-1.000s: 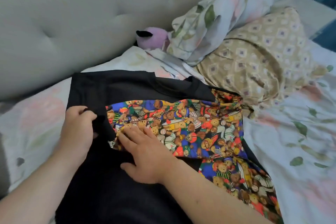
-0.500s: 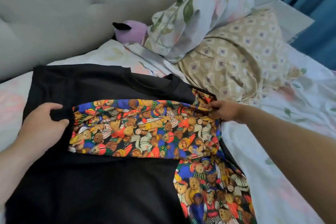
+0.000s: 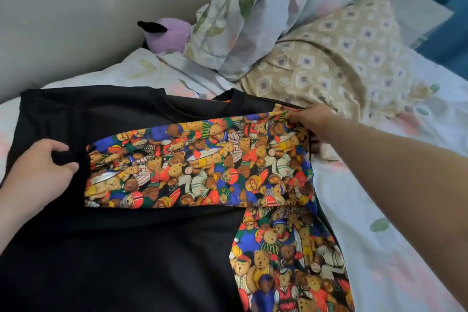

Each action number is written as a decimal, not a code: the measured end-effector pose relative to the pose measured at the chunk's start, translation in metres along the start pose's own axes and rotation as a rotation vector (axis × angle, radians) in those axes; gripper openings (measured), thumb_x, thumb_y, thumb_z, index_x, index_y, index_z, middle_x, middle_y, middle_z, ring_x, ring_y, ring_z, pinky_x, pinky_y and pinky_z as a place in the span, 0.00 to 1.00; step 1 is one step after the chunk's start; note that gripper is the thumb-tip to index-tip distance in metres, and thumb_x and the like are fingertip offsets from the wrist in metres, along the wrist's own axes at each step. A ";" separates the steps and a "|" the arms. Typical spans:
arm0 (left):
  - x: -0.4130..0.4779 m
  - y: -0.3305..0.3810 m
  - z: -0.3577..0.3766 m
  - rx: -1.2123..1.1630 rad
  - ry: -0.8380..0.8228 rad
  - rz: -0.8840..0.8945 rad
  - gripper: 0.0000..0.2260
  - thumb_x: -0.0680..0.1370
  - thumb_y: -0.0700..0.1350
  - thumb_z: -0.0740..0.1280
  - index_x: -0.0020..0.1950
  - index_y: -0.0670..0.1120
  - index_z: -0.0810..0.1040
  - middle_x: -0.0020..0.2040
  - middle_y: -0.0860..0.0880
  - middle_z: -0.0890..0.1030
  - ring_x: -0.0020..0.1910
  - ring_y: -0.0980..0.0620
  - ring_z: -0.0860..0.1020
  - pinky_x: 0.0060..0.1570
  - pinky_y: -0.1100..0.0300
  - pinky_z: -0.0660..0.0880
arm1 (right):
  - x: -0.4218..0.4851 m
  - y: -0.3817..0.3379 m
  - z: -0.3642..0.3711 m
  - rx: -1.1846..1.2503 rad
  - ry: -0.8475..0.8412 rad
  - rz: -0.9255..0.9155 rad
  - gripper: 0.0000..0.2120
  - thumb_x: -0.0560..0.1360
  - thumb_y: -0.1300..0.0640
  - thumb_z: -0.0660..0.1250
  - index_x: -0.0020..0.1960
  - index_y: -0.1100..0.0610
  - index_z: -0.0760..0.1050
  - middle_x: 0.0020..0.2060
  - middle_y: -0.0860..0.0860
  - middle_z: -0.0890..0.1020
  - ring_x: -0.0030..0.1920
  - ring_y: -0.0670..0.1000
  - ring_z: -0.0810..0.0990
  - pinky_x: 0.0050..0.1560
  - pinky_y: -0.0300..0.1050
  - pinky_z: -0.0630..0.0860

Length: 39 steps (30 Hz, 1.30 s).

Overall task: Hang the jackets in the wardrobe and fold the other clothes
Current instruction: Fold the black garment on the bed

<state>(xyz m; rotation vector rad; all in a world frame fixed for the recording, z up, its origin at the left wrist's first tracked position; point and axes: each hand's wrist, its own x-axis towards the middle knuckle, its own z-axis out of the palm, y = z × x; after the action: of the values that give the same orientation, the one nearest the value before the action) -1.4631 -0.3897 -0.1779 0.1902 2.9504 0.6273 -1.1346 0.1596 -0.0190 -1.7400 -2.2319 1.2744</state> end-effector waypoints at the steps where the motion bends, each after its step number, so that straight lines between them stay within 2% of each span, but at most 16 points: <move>1: -0.009 0.012 -0.004 0.073 0.020 0.049 0.20 0.71 0.49 0.72 0.55 0.67 0.68 0.54 0.47 0.79 0.45 0.44 0.79 0.42 0.46 0.80 | -0.003 0.001 0.006 -0.021 0.046 -0.039 0.19 0.68 0.51 0.79 0.52 0.61 0.79 0.49 0.58 0.84 0.47 0.58 0.83 0.51 0.56 0.82; 5: -0.069 0.113 -0.039 0.292 0.248 0.258 0.18 0.72 0.50 0.64 0.61 0.55 0.67 0.53 0.42 0.71 0.50 0.34 0.71 0.47 0.34 0.75 | -0.041 0.031 0.006 0.251 0.060 -0.231 0.30 0.72 0.48 0.75 0.69 0.51 0.67 0.55 0.48 0.79 0.51 0.49 0.81 0.52 0.49 0.80; 7: -0.111 0.194 -0.046 0.158 0.306 0.558 0.18 0.76 0.50 0.63 0.65 0.51 0.69 0.60 0.45 0.71 0.60 0.38 0.70 0.60 0.39 0.70 | -0.064 0.070 0.001 0.389 0.104 -0.188 0.21 0.77 0.48 0.69 0.66 0.54 0.71 0.46 0.48 0.82 0.44 0.49 0.82 0.45 0.46 0.79; 9: -0.153 0.277 -0.038 0.035 0.157 0.818 0.18 0.77 0.51 0.64 0.64 0.46 0.73 0.61 0.46 0.74 0.62 0.42 0.70 0.64 0.45 0.66 | -0.087 0.117 0.003 0.428 0.020 -0.055 0.16 0.80 0.49 0.64 0.56 0.62 0.78 0.36 0.50 0.82 0.38 0.54 0.78 0.38 0.46 0.76; 12: -0.193 0.383 -0.003 -0.001 -0.284 0.918 0.21 0.79 0.50 0.67 0.70 0.44 0.71 0.69 0.46 0.73 0.70 0.46 0.67 0.71 0.50 0.62 | -0.113 0.157 0.013 0.409 -0.198 0.087 0.18 0.80 0.44 0.64 0.45 0.57 0.83 0.38 0.50 0.85 0.38 0.52 0.82 0.43 0.44 0.76; 14: -0.204 0.435 0.026 0.095 -0.423 1.028 0.26 0.80 0.51 0.66 0.76 0.46 0.65 0.76 0.47 0.66 0.76 0.48 0.61 0.74 0.52 0.57 | -0.115 0.160 0.022 0.457 -0.301 0.061 0.13 0.79 0.47 0.66 0.47 0.54 0.83 0.42 0.50 0.87 0.43 0.52 0.86 0.45 0.44 0.80; 16: -0.208 0.475 0.051 0.213 -0.472 1.134 0.31 0.80 0.55 0.65 0.79 0.47 0.58 0.79 0.47 0.60 0.79 0.47 0.56 0.76 0.50 0.53 | -0.112 0.156 0.027 0.432 -0.344 0.028 0.08 0.78 0.49 0.69 0.50 0.53 0.82 0.40 0.50 0.87 0.41 0.52 0.87 0.39 0.44 0.81; 18: -0.207 0.502 0.067 0.311 -0.482 1.132 0.33 0.79 0.59 0.65 0.79 0.48 0.59 0.77 0.45 0.64 0.76 0.44 0.61 0.74 0.45 0.56 | -0.109 0.158 0.029 0.394 -0.319 0.015 0.06 0.77 0.50 0.71 0.48 0.53 0.80 0.39 0.52 0.87 0.39 0.54 0.86 0.40 0.50 0.83; 20: -0.203 0.516 0.074 0.357 -0.418 1.109 0.30 0.76 0.61 0.67 0.73 0.48 0.66 0.69 0.44 0.73 0.68 0.41 0.70 0.65 0.46 0.65 | -0.109 0.162 0.028 0.410 -0.321 0.022 0.07 0.75 0.51 0.73 0.47 0.55 0.79 0.41 0.57 0.86 0.42 0.59 0.86 0.47 0.58 0.83; 22: -0.198 0.526 0.077 0.418 -0.385 1.126 0.25 0.76 0.58 0.69 0.69 0.48 0.71 0.65 0.42 0.73 0.65 0.39 0.72 0.61 0.48 0.69 | -0.111 0.164 0.025 0.446 -0.320 0.026 0.11 0.74 0.50 0.74 0.47 0.58 0.78 0.42 0.60 0.86 0.45 0.63 0.85 0.50 0.63 0.82; 26: -0.189 0.545 0.073 0.268 -0.394 1.110 0.14 0.79 0.53 0.67 0.62 0.48 0.76 0.62 0.44 0.76 0.62 0.41 0.73 0.54 0.52 0.69 | -0.111 0.171 0.021 0.515 -0.303 0.009 0.16 0.76 0.44 0.70 0.45 0.58 0.79 0.41 0.57 0.86 0.43 0.59 0.86 0.51 0.61 0.82; 28: -0.185 0.554 0.076 0.161 -0.436 1.037 0.12 0.80 0.52 0.65 0.60 0.48 0.75 0.59 0.45 0.79 0.58 0.42 0.76 0.48 0.54 0.68 | -0.113 0.173 0.027 0.490 -0.161 -0.021 0.21 0.78 0.42 0.66 0.39 0.59 0.78 0.32 0.52 0.84 0.34 0.51 0.83 0.41 0.54 0.81; 30: -0.185 0.555 0.084 0.168 -0.436 1.020 0.12 0.81 0.52 0.63 0.62 0.49 0.75 0.59 0.46 0.79 0.59 0.42 0.76 0.51 0.53 0.69 | -0.116 0.175 0.039 0.268 0.037 -0.103 0.25 0.78 0.39 0.64 0.31 0.56 0.71 0.24 0.49 0.75 0.26 0.47 0.74 0.31 0.47 0.70; 32: -0.184 0.550 0.097 0.209 -0.394 1.024 0.12 0.82 0.54 0.61 0.63 0.51 0.75 0.59 0.47 0.80 0.59 0.42 0.76 0.55 0.53 0.64 | -0.118 0.177 0.051 0.075 0.145 -0.201 0.25 0.77 0.37 0.62 0.30 0.53 0.66 0.23 0.48 0.70 0.26 0.48 0.70 0.29 0.46 0.63; 36: -0.186 0.543 0.109 0.370 -0.280 1.027 0.15 0.82 0.59 0.59 0.59 0.50 0.76 0.55 0.47 0.82 0.56 0.42 0.76 0.51 0.52 0.58 | -0.112 0.184 0.065 -0.056 0.192 -0.229 0.22 0.76 0.37 0.61 0.31 0.51 0.63 0.25 0.47 0.69 0.27 0.48 0.69 0.27 0.45 0.60; 39: -0.198 0.534 0.097 0.381 -0.145 0.982 0.22 0.80 0.62 0.60 0.68 0.49 0.72 0.63 0.45 0.76 0.64 0.42 0.72 0.64 0.47 0.62 | -0.110 0.182 0.069 -0.109 0.222 -0.219 0.21 0.76 0.40 0.62 0.30 0.51 0.64 0.26 0.47 0.70 0.27 0.47 0.69 0.26 0.44 0.60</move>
<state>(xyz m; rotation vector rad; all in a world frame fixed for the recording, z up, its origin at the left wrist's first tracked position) -1.2017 0.1041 -0.0284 1.6715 2.6347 0.0790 -0.9838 0.0365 -0.1285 -1.5282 -2.3206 0.8860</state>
